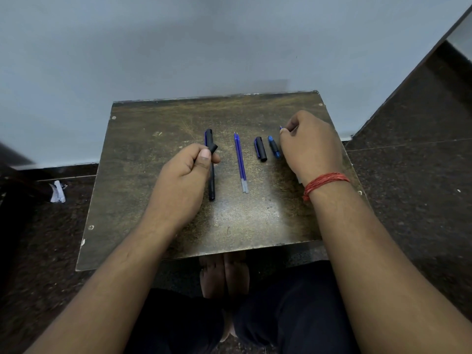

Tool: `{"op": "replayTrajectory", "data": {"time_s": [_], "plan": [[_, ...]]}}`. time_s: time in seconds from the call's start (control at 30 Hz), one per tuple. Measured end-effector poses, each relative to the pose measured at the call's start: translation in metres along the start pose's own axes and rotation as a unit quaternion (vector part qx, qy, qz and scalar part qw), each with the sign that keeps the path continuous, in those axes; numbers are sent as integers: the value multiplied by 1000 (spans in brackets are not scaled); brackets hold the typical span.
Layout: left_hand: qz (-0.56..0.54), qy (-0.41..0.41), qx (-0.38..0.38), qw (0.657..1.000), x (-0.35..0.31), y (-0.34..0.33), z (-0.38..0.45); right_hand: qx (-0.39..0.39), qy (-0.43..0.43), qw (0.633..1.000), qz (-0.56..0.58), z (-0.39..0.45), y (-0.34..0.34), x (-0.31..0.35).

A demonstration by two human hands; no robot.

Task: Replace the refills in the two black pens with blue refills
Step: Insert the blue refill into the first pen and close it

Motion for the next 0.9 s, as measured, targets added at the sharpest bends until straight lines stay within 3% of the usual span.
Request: {"op": "replayTrajectory", "data": {"time_s": [0.4, 0.9], "plan": [[3, -5, -10, 1000, -3, 3, 2, 44, 160, 984, -58, -31, -20, 65], [2, -14, -5, 1000, -7, 3, 2, 70, 172, 975, -119, -41, -25, 73]]}}
Point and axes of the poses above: each hand's wrist, its own z-axis towards the middle knuckle, its own y-axis out of the back of the hand, x = y × z, the point moved 8 cm from there along z, towards the middle knuckle, and after that the axes turned 9 degrees about -z, right-handed, at the moved point
